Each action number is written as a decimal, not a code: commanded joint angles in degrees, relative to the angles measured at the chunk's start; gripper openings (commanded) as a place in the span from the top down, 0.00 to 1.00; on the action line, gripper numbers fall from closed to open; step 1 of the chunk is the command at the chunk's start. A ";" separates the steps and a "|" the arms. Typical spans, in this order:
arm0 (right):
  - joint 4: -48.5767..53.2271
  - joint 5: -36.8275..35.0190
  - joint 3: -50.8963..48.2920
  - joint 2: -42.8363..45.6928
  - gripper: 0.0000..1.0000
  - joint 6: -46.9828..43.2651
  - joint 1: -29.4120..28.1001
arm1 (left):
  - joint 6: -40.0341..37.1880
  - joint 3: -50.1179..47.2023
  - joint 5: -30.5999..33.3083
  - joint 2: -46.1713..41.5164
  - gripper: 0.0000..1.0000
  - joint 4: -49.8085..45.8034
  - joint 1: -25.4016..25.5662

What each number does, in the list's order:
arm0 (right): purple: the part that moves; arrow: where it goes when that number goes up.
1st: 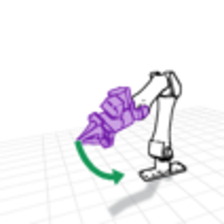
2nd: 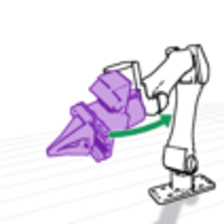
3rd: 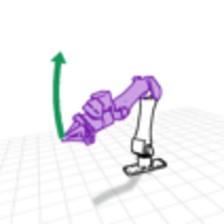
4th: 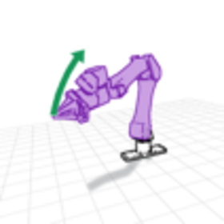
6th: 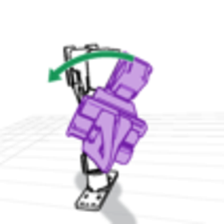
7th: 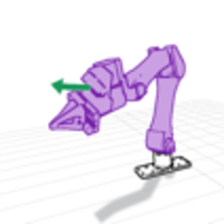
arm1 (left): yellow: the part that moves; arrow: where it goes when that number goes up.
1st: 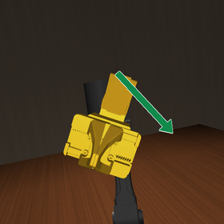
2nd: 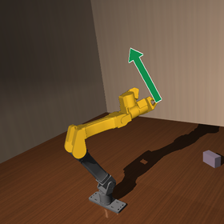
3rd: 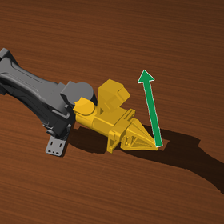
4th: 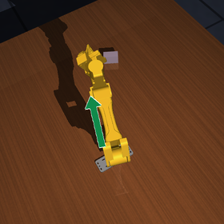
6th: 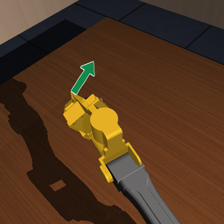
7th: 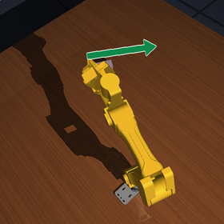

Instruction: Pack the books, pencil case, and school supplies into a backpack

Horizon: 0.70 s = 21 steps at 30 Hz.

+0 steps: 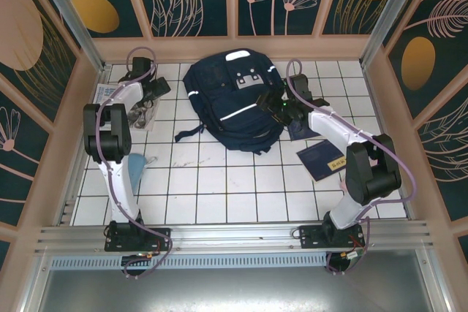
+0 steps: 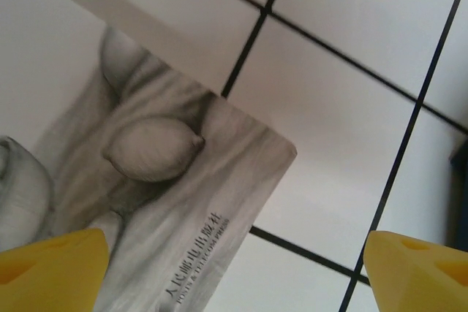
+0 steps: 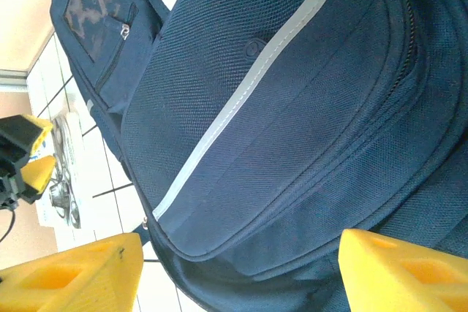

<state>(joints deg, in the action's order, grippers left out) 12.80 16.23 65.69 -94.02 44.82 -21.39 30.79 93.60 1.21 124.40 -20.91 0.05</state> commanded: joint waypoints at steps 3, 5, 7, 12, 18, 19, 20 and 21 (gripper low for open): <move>-1.02 1.00 -0.93 1.05 0.29 -0.84 -0.89 | -1.59 -1.24 -7.60 1.55 0.09 -4.19 0.21; -0.85 1.08 -0.70 1.03 0.29 -0.83 -0.94 | -3.00 -1.89 -9.23 1.68 0.10 -5.99 0.38; -0.59 1.08 -0.43 1.16 0.29 -0.80 -1.03 | -3.54 -4.20 -10.77 0.75 0.11 -5.93 0.77; -0.31 0.73 -0.28 2.22 0.30 -0.36 -1.15 | -2.66 -14.46 -16.03 -5.17 0.14 -1.33 3.34; 0.24 0.21 -0.65 3.92 0.30 -0.17 -1.25 | -0.96 -24.43 -14.55 -12.48 0.16 1.40 9.28; 0.44 0.15 -0.78 4.22 0.30 -0.13 -1.35 | -0.06 -26.76 -14.49 -13.90 0.17 2.49 10.12; 0.55 -0.03 -1.03 4.66 0.30 -0.09 -1.38 | 0.67 -29.04 -14.63 -15.35 0.18 3.36 10.78; 0.56 -0.25 -1.31 5.23 0.30 -0.01 -1.45 | 1.49 -31.18 -14.34 -16.77 0.18 4.11 11.60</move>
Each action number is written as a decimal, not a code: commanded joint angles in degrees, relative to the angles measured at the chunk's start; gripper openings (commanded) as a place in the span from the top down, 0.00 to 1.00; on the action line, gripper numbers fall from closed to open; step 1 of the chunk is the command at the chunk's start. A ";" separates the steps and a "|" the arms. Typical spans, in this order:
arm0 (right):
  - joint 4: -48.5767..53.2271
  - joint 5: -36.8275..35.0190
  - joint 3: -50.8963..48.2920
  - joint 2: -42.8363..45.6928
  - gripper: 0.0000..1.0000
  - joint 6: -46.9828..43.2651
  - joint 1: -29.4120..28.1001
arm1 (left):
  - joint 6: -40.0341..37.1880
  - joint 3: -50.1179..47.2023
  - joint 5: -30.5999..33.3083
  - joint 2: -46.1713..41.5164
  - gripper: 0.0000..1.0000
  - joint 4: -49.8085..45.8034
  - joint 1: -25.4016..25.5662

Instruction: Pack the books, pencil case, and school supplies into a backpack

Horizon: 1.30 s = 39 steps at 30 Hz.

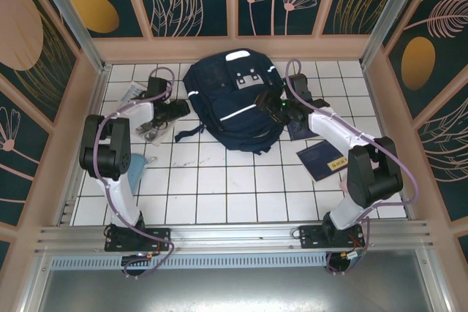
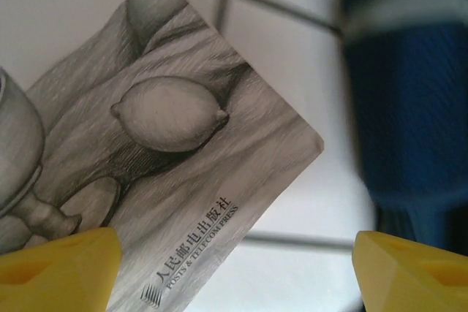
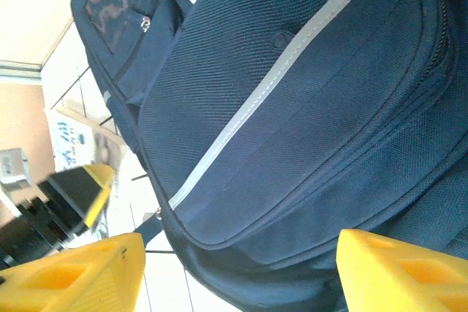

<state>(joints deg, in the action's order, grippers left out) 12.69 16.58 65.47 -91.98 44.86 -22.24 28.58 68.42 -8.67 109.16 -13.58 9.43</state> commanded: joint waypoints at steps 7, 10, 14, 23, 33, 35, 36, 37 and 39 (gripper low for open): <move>0.66 -1.84 -2.87 6.49 0.30 0.48 -1.86 | 9.73 -17.99 -3.52 -10.42 0.18 1.13 8.23; 0.58 -2.55 -3.57 7.63 0.30 0.92 -3.10 | 12.32 -21.60 -3.31 -14.60 0.18 2.73 10.84; 1.26 -4.60 -4.11 8.82 0.31 1.08 -5.56 | 15.35 -25.32 -1.49 -18.51 0.19 3.26 14.72; 1.83 -8.90 -7.21 12.49 0.31 2.60 -8.79 | 24.30 -36.49 2.74 -27.31 0.21 5.23 26.64; 0.21 -10.74 -6.75 11.62 0.31 0.03 -12.01 | 28.32 -34.15 6.04 -37.47 0.15 1.15 34.00; 1.03 -13.28 -5.84 11.01 0.31 -0.75 -14.24 | 26.98 -31.10 8.67 -40.73 0.12 -1.85 33.15; 0.80 -13.58 -5.70 10.60 0.31 -1.29 -14.94 | 26.27 -29.91 9.36 -41.90 0.11 -3.38 32.21; 0.36 -13.44 -5.64 9.97 0.31 -1.93 -15.88 | 25.42 -28.61 9.71 -43.46 0.11 -4.74 30.55; -0.64 -12.73 -5.47 7.88 0.34 -3.35 -17.67 | 23.67 -28.24 9.08 -46.27 0.11 -5.53 26.47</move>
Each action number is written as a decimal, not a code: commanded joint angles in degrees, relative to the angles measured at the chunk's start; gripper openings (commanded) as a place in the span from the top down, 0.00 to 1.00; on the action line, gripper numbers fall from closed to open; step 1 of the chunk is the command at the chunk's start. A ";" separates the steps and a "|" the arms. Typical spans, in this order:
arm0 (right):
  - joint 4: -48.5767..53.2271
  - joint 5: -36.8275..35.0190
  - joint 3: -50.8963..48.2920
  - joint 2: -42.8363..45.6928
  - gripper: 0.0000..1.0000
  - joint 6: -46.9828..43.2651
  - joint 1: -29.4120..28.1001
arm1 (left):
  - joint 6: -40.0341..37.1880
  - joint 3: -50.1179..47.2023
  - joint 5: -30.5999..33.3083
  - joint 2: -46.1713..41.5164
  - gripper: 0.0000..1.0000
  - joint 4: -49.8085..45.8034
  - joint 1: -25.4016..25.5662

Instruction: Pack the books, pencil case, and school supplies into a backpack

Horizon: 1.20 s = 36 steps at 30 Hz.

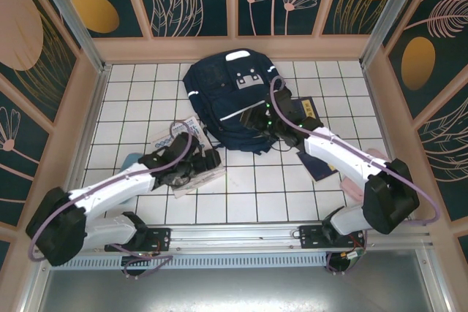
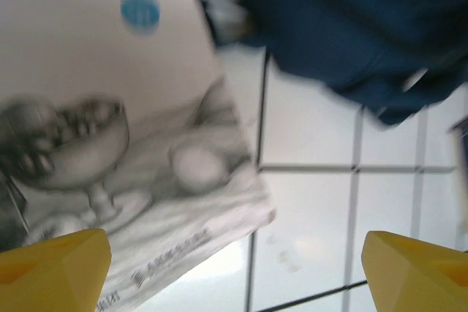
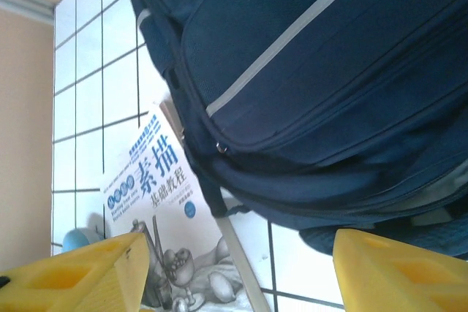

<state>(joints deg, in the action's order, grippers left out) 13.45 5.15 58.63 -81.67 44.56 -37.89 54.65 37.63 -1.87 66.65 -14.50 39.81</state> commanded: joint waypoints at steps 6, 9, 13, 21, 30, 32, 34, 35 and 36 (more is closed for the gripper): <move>0.36 0.28 9.08 -14.78 0.44 -5.40 -9.33 | -5.47 0.62 -0.23 -6.10 0.12 -6.57 -14.90; 2.37 0.33 16.35 -22.52 0.46 -7.64 -12.74 | -5.92 -1.05 -0.76 -6.55 0.12 -7.16 -19.32; 6.90 -0.07 27.39 -33.90 0.49 -10.24 -15.48 | -6.31 -3.67 -4.28 -7.33 0.13 -5.83 -25.04; 10.82 3.80 37.35 -44.74 0.53 -9.41 -17.26 | -6.07 -4.46 -6.28 -6.15 0.14 -6.41 -27.31; 13.62 3.69 17.66 -36.83 0.56 -10.13 -18.01 | -7.91 -5.49 -10.66 -5.58 0.18 -8.00 -27.31; 13.69 7.31 14.46 -34.77 0.56 -10.60 -17.76 | -7.98 -6.01 -12.91 -5.61 0.20 -7.99 -27.25; 13.40 9.99 13.97 -33.23 0.56 -11.11 -17.94 | -8.31 -6.39 -13.30 -5.87 0.20 -8.57 -27.17; 12.99 10.66 14.41 -32.37 0.56 -11.08 -18.01 | -8.33 -6.57 -13.20 -5.92 0.20 -9.10 -27.17; 12.71 10.74 15.36 -31.34 0.56 -10.86 -17.92 | -8.44 -6.85 -13.29 -5.92 0.20 -9.58 -27.24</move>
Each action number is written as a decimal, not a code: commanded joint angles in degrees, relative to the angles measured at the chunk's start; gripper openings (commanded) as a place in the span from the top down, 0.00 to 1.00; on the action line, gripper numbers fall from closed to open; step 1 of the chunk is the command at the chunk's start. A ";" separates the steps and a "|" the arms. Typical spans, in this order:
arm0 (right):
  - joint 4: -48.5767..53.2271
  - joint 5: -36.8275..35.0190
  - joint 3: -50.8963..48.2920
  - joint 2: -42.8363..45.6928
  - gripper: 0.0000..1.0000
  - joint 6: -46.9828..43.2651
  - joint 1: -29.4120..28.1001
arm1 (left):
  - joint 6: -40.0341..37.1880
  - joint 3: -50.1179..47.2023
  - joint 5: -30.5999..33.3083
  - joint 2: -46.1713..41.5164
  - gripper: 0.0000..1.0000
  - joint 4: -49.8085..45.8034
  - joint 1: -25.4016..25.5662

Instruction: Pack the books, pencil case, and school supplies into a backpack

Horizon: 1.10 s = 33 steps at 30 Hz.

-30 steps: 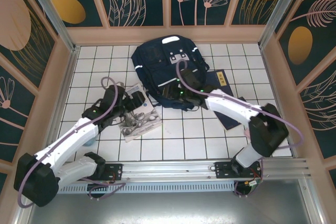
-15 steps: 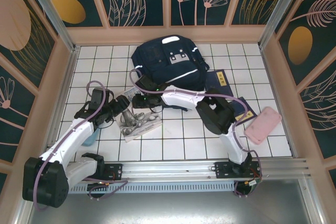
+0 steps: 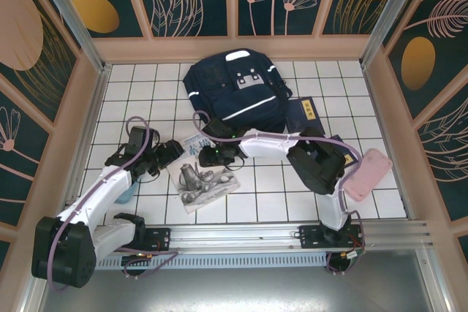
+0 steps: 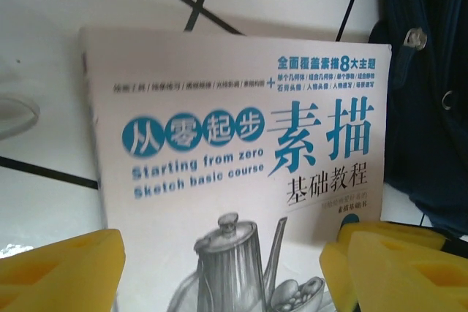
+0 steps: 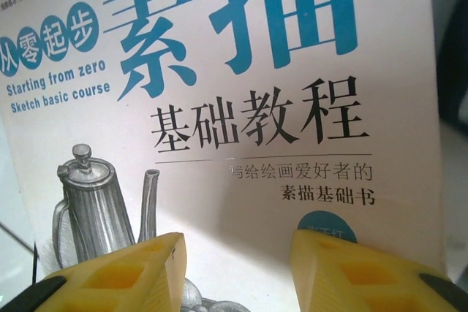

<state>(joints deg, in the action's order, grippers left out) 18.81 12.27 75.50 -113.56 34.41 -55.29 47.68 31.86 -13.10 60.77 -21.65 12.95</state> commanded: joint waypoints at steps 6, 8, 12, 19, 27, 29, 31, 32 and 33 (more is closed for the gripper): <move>7.91 -3.98 1.52 7.10 0.50 1.55 2.07 | 0.15 -3.40 -3.50 -0.89 0.22 -3.68 0.23; 9.25 -7.73 0.74 7.82 0.47 1.26 3.00 | 0.67 -3.89 -2.96 -1.23 0.22 -4.68 0.59; 11.96 -9.72 0.61 5.21 0.45 -0.55 3.95 | 0.81 -5.00 -2.66 -0.38 0.23 -5.64 1.32; 10.56 -5.52 1.49 1.46 0.45 -2.63 3.96 | 0.27 -4.87 -6.05 2.57 0.24 -2.97 2.43; 8.10 -0.49 1.11 -0.93 0.51 -3.04 3.96 | 0.33 -6.98 -10.42 6.70 0.25 3.37 2.86; 7.53 0.90 0.89 -1.42 0.51 -3.04 3.96 | 0.37 -7.02 -12.65 7.06 0.25 5.48 2.81; 6.73 1.97 0.44 -1.85 0.52 -2.78 3.96 | 0.26 -7.31 -16.06 7.28 0.26 8.35 2.80; 6.31 2.50 0.14 -2.08 0.52 -2.61 3.96 | 0.22 -7.25 -17.81 7.25 0.27 9.92 2.81; 5.78 2.99 -0.03 -2.12 0.52 -2.43 3.95 | 0.18 -7.12 -19.12 6.96 0.27 10.98 2.83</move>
<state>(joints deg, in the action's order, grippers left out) 25.89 11.51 75.72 -113.80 32.21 -50.92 48.03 25.63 -22.28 66.87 -19.88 14.96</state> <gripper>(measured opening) 0.477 0.730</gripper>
